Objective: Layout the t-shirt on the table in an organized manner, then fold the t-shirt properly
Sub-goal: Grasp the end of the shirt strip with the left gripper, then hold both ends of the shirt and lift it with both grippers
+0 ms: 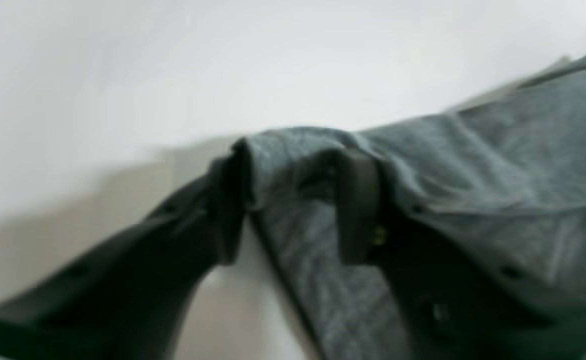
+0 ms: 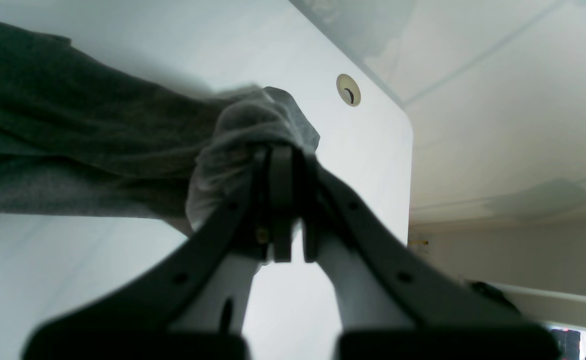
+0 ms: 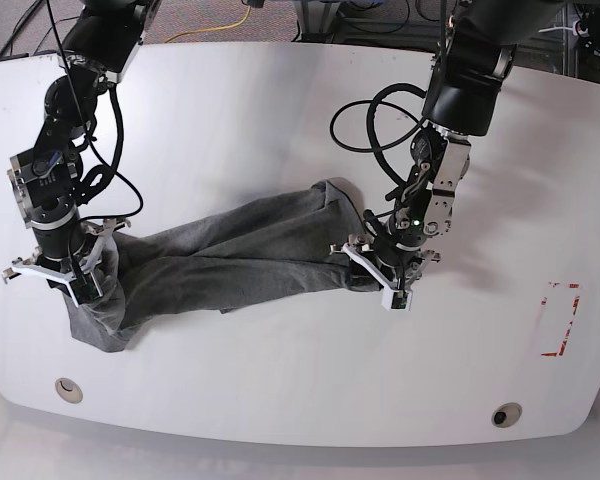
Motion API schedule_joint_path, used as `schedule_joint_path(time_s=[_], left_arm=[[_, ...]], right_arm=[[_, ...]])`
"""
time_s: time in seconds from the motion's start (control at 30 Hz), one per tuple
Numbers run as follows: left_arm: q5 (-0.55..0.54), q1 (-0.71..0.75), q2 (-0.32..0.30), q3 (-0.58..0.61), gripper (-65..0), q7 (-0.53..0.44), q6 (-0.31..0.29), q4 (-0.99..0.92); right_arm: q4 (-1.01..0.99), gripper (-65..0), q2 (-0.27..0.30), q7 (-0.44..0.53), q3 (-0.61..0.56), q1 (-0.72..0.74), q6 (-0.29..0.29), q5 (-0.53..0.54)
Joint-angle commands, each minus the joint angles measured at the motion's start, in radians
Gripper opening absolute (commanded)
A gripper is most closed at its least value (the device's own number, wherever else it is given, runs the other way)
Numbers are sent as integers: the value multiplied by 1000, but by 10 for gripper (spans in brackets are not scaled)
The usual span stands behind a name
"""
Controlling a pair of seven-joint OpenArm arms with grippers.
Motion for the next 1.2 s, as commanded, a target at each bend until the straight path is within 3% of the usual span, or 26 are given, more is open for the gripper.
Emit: schedule_joint_path(time_s=[0.0,0.13,0.57,0.63,0.9,1.07,1.17], left_arm=[[-3,-26,-1,-3,-219,-19,-1,10],[-3,-33,1,-3,-131,-19,-1,10],[-3,-64,28,-1,-142,-19,-1,-56],[-3,-78,30,13,-172,-22,-1,-86],[-4,-118,30,63,-425,-93,-1,-177],[-6,-121,30,60,-635,-126,-1,-217],[-6,-130,30,57,-650,-126,-1,-221]], right_arm=[[17,-650,15,23,3,16,-9,7],[17,-650,15,23,3,16,-9,7],[17,-650,15,23,0,16,-9,7],[17,-650,15,23,0,16,-9,7],[17,-650,15,23,0,16,-9,7],[17,-650,15,23,1,16,-9,7],[17,-650,15,23,1,16,-9,7]])
